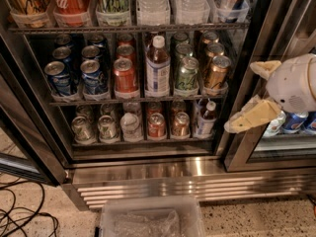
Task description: Pick orange can from middle shelf of fridge
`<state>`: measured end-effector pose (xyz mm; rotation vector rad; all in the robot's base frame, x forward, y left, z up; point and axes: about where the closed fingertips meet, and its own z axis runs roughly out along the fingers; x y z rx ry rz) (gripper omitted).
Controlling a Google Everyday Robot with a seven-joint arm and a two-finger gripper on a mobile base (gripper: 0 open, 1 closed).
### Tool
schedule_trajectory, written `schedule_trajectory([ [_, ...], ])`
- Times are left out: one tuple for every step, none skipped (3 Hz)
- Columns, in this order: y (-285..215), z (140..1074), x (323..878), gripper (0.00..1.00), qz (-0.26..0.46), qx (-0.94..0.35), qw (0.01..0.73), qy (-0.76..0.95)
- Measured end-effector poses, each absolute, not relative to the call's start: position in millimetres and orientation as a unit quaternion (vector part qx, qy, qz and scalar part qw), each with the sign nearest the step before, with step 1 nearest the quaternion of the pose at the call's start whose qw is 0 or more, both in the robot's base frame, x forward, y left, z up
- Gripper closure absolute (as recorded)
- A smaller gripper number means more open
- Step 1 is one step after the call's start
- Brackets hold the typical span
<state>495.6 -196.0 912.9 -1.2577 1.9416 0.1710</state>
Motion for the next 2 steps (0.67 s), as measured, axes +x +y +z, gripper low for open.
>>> schedule_trajectory([
  [-199.7, 908.8, 486.4, 0.0, 0.081, -0.476, 0.413, 0.773],
  [-198.2, 909.4, 487.0, 0.0, 0.081, -0.477, 0.413, 0.772],
])
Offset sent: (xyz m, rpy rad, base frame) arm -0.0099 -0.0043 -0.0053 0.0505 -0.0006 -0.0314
